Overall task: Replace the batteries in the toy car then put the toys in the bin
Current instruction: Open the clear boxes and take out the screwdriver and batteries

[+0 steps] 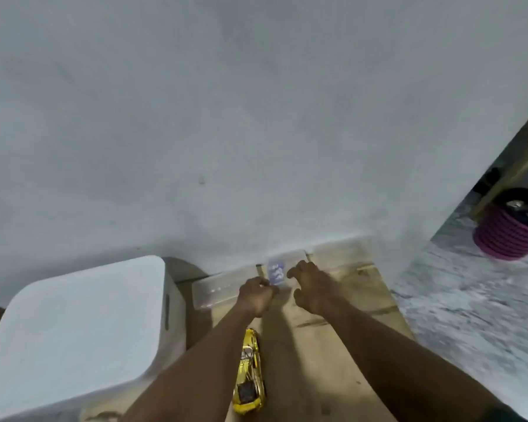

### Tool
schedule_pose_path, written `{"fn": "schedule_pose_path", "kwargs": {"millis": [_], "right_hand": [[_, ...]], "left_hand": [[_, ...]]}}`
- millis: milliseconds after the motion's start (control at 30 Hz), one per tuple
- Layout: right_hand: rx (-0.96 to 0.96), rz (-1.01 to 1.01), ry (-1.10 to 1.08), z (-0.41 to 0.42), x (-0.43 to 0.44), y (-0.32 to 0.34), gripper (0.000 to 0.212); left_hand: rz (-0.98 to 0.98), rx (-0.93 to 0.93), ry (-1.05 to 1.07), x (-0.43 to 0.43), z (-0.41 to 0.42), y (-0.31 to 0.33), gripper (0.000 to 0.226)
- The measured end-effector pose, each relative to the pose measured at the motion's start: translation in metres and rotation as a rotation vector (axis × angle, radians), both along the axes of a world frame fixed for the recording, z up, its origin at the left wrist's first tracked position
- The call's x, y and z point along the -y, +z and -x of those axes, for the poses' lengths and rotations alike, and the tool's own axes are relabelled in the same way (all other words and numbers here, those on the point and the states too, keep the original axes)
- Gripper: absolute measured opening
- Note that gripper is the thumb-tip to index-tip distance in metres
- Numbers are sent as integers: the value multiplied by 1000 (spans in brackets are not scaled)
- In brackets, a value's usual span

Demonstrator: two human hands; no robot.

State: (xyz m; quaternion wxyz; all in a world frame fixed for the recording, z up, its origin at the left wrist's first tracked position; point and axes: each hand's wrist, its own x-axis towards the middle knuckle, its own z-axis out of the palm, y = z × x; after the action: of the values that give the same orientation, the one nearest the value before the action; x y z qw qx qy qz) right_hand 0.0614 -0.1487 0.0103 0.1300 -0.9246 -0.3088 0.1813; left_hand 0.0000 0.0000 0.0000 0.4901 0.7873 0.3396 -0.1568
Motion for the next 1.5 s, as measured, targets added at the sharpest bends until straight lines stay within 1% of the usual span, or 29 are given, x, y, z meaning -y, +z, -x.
{"fn": "schedule_pose_path", "kwargs": {"millis": [67,100,200,267,333,367,500,567,700,833,933,1133,1267,1367,1500], "right_hand": [[15,10,26,-12,-3,-8,52],[34,4,48,-19,-5,-15,55],[92,38,131,-39,-14,-46,63],[159,38,122,-47,-16,-64,66],[173,49,127,-50,-19,-77,68],[174,65,136,-47,-19,-76,68],[224,102,127,-44,-21,-82,65],[229,112,113,-40,-21,-85,63],[283,174,159,-37,-19,-91,71],[311,249,226,-41,-21,-84,71],[311,281,295,-43,-21,-81,69],[357,324,356,-44,-30,-67,62],[404,358,362,-40,-33,-66,65],[424,353,367,-42,-35,-69,60],[399,333,328,-36,-38,-84,62]], "left_hand": [[6,0,58,4,-12,-11,48],[27,2,86,5,-18,-14,55],[65,10,226,9,-35,-27,48],[76,12,285,10,-43,-36,55],[59,10,327,10,-50,-43,63],[53,9,338,10,-52,-45,62],[9,40,367,8,-55,-46,34],[-14,50,376,5,-55,-53,28],[0,71,418,4,-49,-60,36],[47,98,460,2,-48,-62,38],[74,105,472,-1,-49,-64,36],[125,100,442,-10,-50,-71,19],[177,100,410,-15,-51,-77,21],[230,127,385,-17,-55,-82,19],[304,149,390,-15,-57,-83,21]]}}
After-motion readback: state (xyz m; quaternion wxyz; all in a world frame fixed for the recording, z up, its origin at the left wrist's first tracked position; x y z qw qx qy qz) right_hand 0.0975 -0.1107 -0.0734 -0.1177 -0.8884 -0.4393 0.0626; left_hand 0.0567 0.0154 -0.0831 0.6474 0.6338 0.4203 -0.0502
